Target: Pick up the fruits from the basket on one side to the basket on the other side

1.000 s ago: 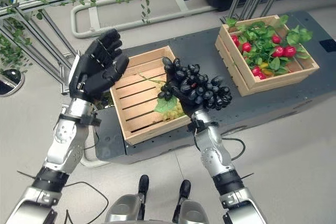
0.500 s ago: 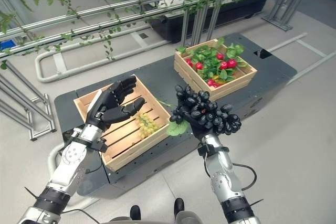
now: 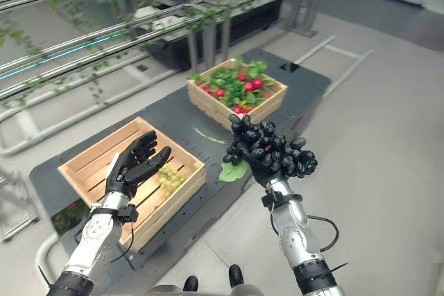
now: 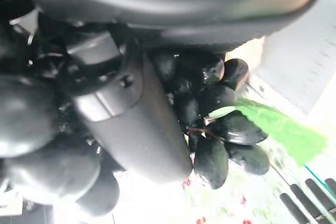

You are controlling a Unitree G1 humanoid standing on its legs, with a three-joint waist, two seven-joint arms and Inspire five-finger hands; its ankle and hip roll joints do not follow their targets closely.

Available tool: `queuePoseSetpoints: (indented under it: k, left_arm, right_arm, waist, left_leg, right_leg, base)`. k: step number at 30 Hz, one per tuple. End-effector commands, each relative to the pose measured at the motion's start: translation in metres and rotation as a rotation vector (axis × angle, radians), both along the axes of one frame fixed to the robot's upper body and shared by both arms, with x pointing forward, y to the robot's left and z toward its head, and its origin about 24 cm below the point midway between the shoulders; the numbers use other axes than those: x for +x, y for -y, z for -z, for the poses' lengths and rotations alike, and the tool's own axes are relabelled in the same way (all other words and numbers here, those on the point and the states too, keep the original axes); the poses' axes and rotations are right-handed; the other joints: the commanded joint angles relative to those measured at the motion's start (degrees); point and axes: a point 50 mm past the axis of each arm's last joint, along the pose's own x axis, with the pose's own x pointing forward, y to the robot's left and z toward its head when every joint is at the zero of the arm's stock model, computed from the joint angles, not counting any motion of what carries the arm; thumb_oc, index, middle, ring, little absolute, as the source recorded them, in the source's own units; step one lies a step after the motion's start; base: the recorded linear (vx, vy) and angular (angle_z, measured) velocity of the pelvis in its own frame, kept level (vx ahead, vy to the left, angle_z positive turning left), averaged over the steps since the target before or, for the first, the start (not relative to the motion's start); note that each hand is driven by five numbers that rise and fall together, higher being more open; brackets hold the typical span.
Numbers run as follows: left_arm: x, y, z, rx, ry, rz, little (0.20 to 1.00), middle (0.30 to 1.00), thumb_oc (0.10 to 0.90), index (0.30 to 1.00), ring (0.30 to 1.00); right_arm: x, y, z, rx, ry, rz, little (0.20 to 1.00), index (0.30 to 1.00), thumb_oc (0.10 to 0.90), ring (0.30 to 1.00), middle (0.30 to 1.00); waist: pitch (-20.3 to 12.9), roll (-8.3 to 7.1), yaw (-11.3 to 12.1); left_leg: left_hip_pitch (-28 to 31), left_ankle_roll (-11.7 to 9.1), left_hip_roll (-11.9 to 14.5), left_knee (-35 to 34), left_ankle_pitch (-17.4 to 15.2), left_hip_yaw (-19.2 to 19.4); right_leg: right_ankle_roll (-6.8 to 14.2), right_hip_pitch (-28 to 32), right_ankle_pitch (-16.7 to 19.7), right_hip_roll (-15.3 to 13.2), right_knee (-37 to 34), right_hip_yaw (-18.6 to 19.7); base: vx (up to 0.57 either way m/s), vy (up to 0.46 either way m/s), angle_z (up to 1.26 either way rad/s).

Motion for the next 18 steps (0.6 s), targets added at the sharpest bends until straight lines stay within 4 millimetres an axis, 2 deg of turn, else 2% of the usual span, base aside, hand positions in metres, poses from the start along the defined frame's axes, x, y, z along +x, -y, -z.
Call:
queuePoseSetpoints:
  k: [1, 6, 10, 12, 13, 14, 15, 16, 18]
  left_arm:
    - [0.024, 0.000, -0.054, 0.001, 0.319, -0.038, 0.900, 0.900, 0.800, 0.900, 0.900]
    - [0.029, 0.002, -0.063, 0.035, 0.361, -0.003, 0.900, 0.900, 0.800, 0.900, 0.900]
    - [0.037, 0.012, -0.077, 0.035, 0.414, 0.046, 0.900, 0.900, 0.800, 0.900, 0.900]
    - [0.036, 0.012, -0.078, 0.035, 0.414, 0.042, 0.900, 0.900, 0.800, 0.900, 0.900]
    - [0.034, 0.010, -0.077, 0.038, 0.413, 0.032, 0.900, 0.900, 0.800, 0.900, 0.900]
    - [0.030, 0.003, -0.076, 0.039, 0.406, 0.004, 0.900, 0.900, 0.800, 0.900, 0.900]
    - [0.027, -0.001, -0.075, 0.042, 0.403, -0.011, 0.900, 0.900, 0.800, 0.900, 0.900]
    - [0.024, -0.004, -0.074, 0.044, 0.401, -0.019, 0.900, 0.900, 0.800, 0.900, 0.900]
    - [0.025, -0.005, -0.071, 0.040, 0.373, -0.025, 0.900, 0.900, 0.800, 0.900, 0.900]
  right_arm:
    - [0.014, 0.004, -0.054, 0.054, 0.297, -0.007, 0.300, 0.300, 0.400, 0.300, 0.300]
    - [0.010, 0.008, -0.046, 0.055, 0.261, 0.007, 0.300, 0.300, 0.400, 0.300, 0.300]
    - [0.005, 0.010, -0.038, 0.031, 0.232, 0.017, 0.300, 0.300, 0.400, 0.300, 0.300]
    - [0.002, 0.011, -0.033, 0.047, 0.213, 0.004, 0.300, 0.300, 0.400, 0.300, 0.300]
    - [0.001, 0.010, -0.031, 0.053, 0.205, -0.007, 0.300, 0.300, 0.400, 0.300, 0.300]
    - [0.000, 0.006, -0.028, 0.060, 0.195, -0.039, 0.300, 0.300, 0.400, 0.300, 0.300]
    - [0.000, 0.003, -0.027, 0.066, 0.191, -0.055, 0.300, 0.300, 0.400, 0.300, 0.300]
    - [-0.001, -0.001, -0.026, 0.071, 0.190, -0.067, 0.300, 0.300, 0.400, 0.300, 0.300]
    - [-0.003, -0.008, -0.023, 0.069, 0.185, -0.081, 0.300, 0.300, 0.400, 0.300, 0.300]
  waist:
    - [-2.10, 1.89, -0.68]
    - [-1.77, 1.94, -2.06]
    - [0.03, 1.75, -4.13]
    - [0.86, 1.85, -4.27]
    - [1.21, 1.94, -3.95]
    - [1.65, 2.06, -3.22]
    - [2.00, 2.54, -2.84]
    - [2.19, 3.07, -2.64]
    - [1.66, 3.66, -2.52]
  left_leg:
    - [2.26, 0.44, -0.19, 1.74, -6.43, -1.73]
    - [1.88, 1.24, -0.76, 2.73, -7.73, 1.01]
    - [1.36, 2.44, -1.90, 5.82, -10.11, 4.42]
    - [2.50, 2.25, -1.85, 5.02, -9.96, 6.05]
    - [3.27, 1.88, -1.59, 3.98, -9.44, 7.16]
    - [4.35, 1.46, -1.14, 1.97, -8.31, 8.87]
    - [5.11, 1.32, -0.52, 0.27, -7.25, 9.48]
    - [5.52, 1.40, 0.08, -1.52, -5.90, 9.63]
    - [5.31, 1.87, 0.45, -4.52, -3.66, 8.48]
  right_leg:
    - [-1.01, 2.45, 1.24, 0.50, -1.12, -1.07]
    - [-0.11, 0.33, 2.54, 0.05, -1.12, -0.03]
    - [0.99, -2.09, 4.70, -1.20, -0.38, 0.40]
    - [1.36, -2.48, 6.28, -2.49, -1.12, -3.23]
    - [1.65, -2.57, 6.99, -3.01, -1.12, -6.22]
    - [2.22, -3.26, 8.31, -3.39, 1.78, -10.61]
    - [2.19, -3.81, 7.88, -3.22, 6.69, -12.77]
    - [1.69, -4.56, 6.48, -2.59, 12.38, -13.34]
    - [0.15, -4.85, 0.40, -0.14, 22.99, -14.02]
  base:
    - [-0.20, 0.215, -0.50]
    - [-0.14, 0.158, -0.30]
    - [-0.17, 0.240, -0.13]
    - [-0.13, 0.161, -0.32]
    - [-0.12, 0.077, -0.56]
    - [-0.15, 0.066, -0.69]
    - [-0.18, 0.046, -1.02]
    - [-0.20, 0.027, -1.34]
    - [-0.17, -0.004, -1.03]
